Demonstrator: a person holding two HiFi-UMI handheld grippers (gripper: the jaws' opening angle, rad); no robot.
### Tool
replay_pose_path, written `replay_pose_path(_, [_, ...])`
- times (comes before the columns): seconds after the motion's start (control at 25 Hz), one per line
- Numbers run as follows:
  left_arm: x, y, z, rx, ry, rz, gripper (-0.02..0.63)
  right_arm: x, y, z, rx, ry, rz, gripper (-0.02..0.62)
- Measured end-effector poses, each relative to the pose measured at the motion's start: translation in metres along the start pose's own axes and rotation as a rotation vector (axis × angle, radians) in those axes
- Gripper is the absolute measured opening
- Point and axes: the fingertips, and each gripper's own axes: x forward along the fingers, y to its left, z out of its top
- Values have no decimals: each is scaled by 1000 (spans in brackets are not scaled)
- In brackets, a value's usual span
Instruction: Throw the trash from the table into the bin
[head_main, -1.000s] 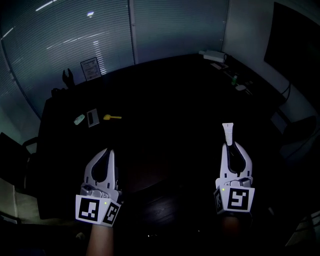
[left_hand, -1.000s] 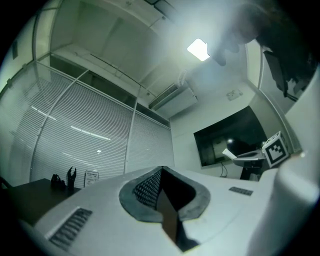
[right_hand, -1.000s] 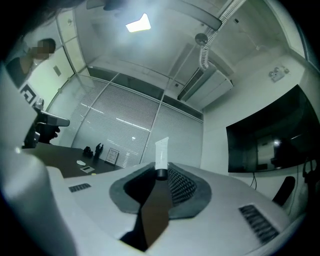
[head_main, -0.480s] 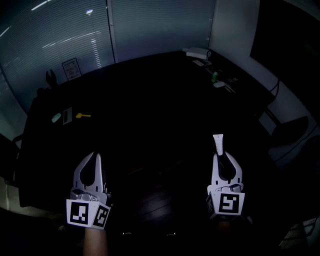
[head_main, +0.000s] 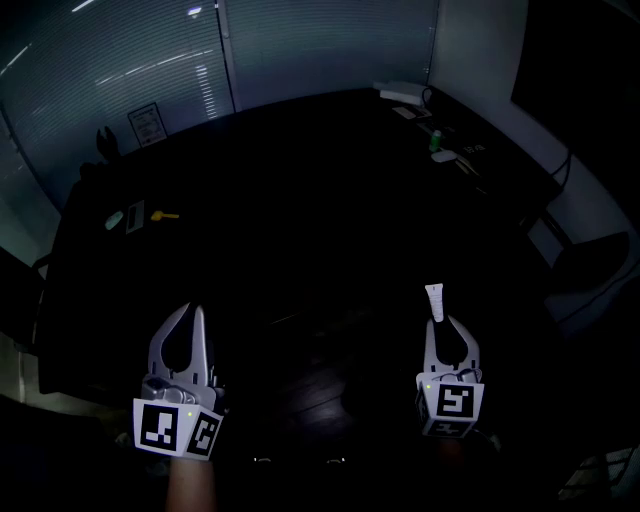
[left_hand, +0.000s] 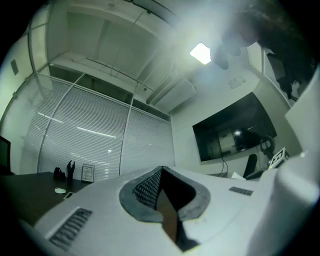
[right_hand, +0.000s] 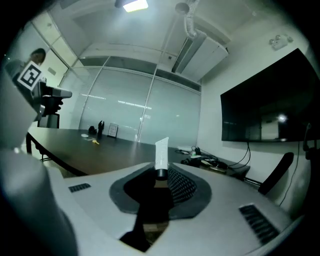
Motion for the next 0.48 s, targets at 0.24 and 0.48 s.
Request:
replay_pose_path(0.24, [3, -11, -11, 6, 28, -22, 0, 21, 13, -120, 50, 316, 80, 80])
replay_pose_path(0.48, [-1, -9, -19, 16, 54, -15, 0, 4, 41, -259, 94, 690, 157, 80])
